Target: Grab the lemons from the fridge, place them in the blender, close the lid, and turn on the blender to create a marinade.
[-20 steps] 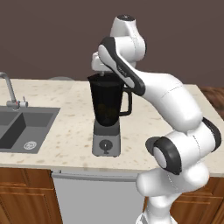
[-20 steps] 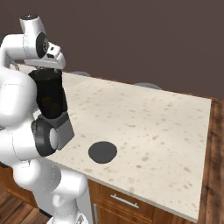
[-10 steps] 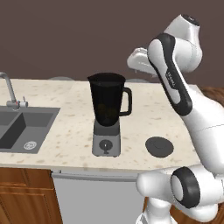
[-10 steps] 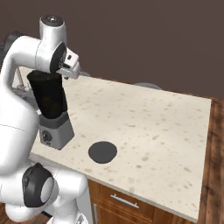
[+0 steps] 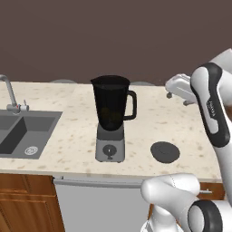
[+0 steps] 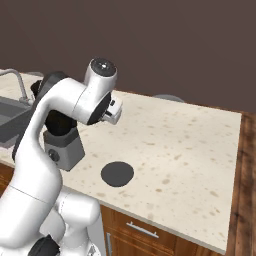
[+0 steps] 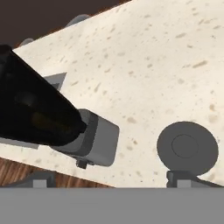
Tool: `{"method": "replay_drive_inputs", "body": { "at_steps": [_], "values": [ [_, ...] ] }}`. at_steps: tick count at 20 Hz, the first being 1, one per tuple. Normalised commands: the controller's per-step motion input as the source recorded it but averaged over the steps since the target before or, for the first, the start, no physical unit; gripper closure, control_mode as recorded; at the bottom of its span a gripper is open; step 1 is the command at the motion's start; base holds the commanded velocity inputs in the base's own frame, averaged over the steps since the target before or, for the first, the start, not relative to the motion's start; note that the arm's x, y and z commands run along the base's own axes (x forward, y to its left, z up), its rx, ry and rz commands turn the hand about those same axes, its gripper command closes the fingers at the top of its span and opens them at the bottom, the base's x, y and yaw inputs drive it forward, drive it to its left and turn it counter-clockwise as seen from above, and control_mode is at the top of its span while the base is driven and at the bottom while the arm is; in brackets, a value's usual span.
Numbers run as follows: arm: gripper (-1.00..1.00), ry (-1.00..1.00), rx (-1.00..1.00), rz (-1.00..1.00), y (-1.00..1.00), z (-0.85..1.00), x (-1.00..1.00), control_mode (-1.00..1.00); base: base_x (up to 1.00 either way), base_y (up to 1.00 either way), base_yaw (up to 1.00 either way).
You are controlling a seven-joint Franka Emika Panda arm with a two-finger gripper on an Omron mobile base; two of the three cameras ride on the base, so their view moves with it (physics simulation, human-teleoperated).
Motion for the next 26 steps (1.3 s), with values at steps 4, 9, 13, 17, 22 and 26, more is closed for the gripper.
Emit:
{"method": "replay_drive_inputs", "body": {
  "at_steps": [4, 9, 13, 17, 22, 26],
  "values": [
    [-1.0, 0.17, -0.08, -0.05, -0.12, -0.84, 0.01, -1.0, 0.0, 0.0, 0.0],
    [-1.0, 0.22, -0.13, -0.03, 0.0, -0.87, 0.03, -1.0, 0.0, 0.0, 0.0],
    [-1.0, 0.19, -0.08, -0.03, -0.14, -0.83, 0.0, -1.0, 0.0, 0.0, 0.0],
    [-1.0, 0.16, -0.03, -0.02, -0.23, -0.77, 0.0, -1.0, 0.0, 0.0, 0.0],
    [-1.0, 0.16, 0.0, 0.0, -0.19, -0.72, 0.0, -1.0, 0.0, 0.0, 0.0],
    [-1.0, 0.15, -0.03, 0.0, -0.01, -0.66, 0.24, -1.0, 0.0, 0.0, 0.0]
  ]
}}
